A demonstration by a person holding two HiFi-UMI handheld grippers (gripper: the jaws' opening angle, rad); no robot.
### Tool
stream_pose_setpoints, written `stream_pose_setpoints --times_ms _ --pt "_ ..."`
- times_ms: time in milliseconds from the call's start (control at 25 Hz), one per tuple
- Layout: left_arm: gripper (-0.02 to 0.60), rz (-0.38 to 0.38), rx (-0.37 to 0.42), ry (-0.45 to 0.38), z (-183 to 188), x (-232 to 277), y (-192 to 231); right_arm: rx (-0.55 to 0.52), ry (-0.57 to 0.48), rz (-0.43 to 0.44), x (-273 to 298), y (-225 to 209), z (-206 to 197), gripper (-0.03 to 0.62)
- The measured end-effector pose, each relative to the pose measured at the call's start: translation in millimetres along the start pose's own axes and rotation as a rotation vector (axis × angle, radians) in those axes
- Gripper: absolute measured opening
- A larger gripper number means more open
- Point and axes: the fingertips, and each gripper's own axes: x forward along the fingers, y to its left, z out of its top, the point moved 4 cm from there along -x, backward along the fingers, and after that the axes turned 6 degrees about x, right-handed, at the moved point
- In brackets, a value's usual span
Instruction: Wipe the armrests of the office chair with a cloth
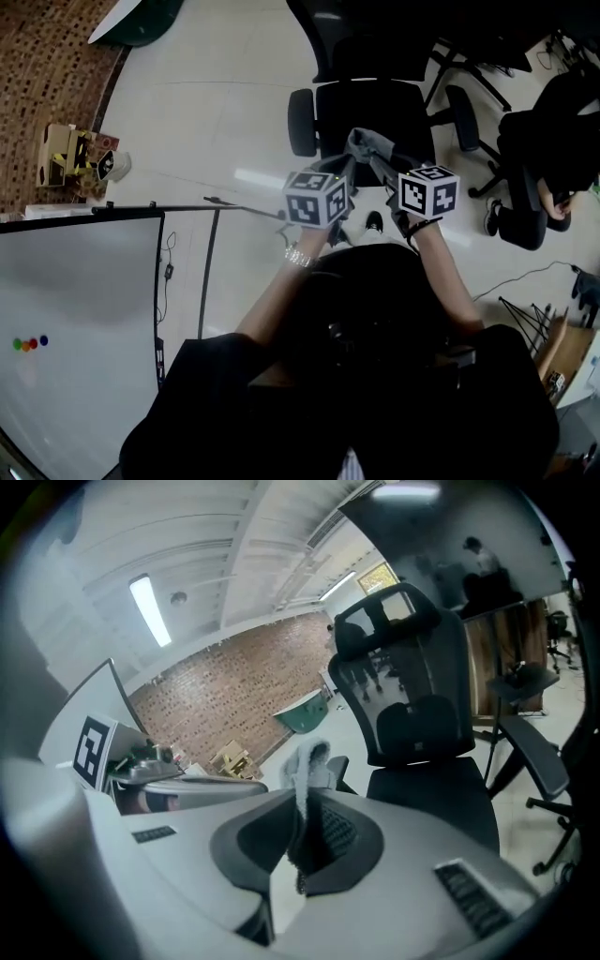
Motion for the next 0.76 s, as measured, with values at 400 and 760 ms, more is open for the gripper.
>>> stream_pose_setpoints --times_ms 400,760 --pt "-0.002 0.004 -0.002 0.025 -0.5 18.7 0.7 0.037 0.028 0.035 -1.0 -9.1 14.7 0.015" --pt "-0.002 0.020 -0.011 0.026 4.5 33.0 7.1 0.072 -0.016 0.058 -10.5 -27.7 37.9 0.015"
